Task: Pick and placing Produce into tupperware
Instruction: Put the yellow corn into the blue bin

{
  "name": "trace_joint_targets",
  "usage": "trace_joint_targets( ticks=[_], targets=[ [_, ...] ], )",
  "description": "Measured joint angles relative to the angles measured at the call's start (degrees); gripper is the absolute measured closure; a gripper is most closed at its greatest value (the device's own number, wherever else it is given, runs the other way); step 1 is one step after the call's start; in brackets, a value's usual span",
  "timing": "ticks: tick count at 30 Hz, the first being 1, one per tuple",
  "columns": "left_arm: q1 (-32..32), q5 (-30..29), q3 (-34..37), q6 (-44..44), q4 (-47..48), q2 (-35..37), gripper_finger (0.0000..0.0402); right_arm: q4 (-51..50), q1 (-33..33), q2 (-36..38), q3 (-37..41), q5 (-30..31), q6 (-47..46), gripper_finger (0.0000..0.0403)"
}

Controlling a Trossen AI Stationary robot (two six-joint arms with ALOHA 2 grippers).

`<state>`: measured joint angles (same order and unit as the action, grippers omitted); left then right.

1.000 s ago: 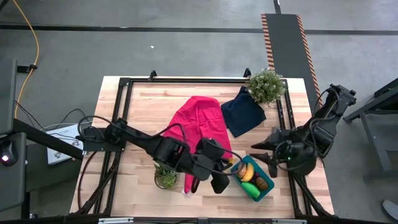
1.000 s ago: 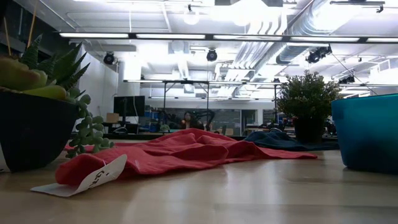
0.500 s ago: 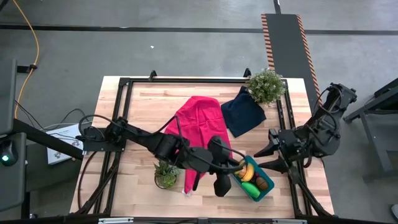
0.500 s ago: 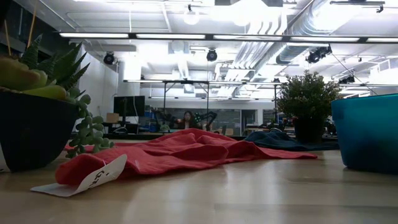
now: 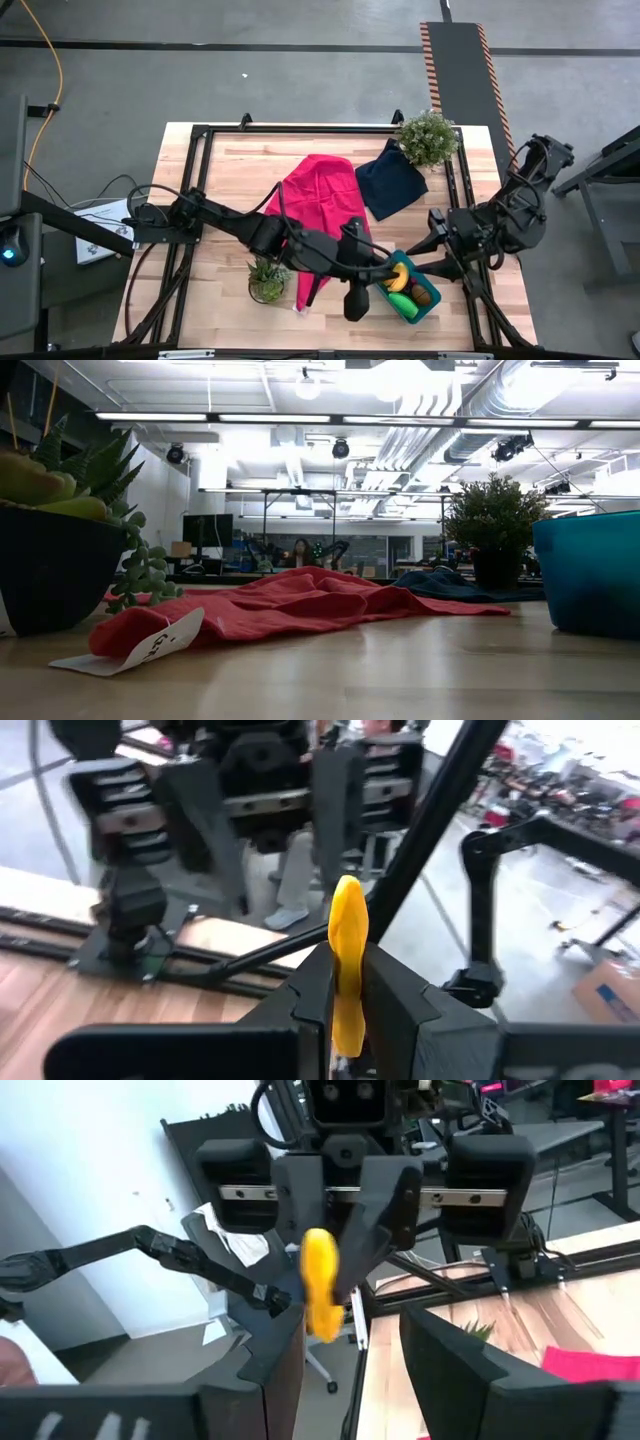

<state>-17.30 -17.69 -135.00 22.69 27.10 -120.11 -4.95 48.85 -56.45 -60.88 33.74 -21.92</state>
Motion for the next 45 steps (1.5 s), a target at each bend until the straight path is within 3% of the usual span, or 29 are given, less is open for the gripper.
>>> trace_joint_targets(
  ticks=[6, 20, 27, 37, 45],
  targets=[
    [0.49, 3.29, 0.00, -0.19, -0.69, -0.03, 0.0366, 2.29, -2.67, -0.50, 0.00, -5.28, 0.58, 0.0247],
    [1.69, 3.43, 0.50, 0.07, 0.10, -0.11, 0.0366, 5.40, -6.52, -2.11, 0.00, -11.73, 1.47, 0.0247],
    [2.64, 4.13, 0.50, 0.07, 0.34, -0.11, 0.0366, 6.14, -6.89, -2.11, 0.00, -11.92, 2.44, 0.0253],
    [2.67, 4.35, 0.50, 0.07, 1.42, -0.11, 0.0366, 6.01, -6.91, -2.14, 0.00, -11.69, 2.53, 0.0314],
    [2.64, 4.35, 0.50, 0.05, 1.18, -0.11, 0.0366, 6.00, -6.90, -2.14, 0.00, -11.41, 2.52, 0.0325]
  ],
)
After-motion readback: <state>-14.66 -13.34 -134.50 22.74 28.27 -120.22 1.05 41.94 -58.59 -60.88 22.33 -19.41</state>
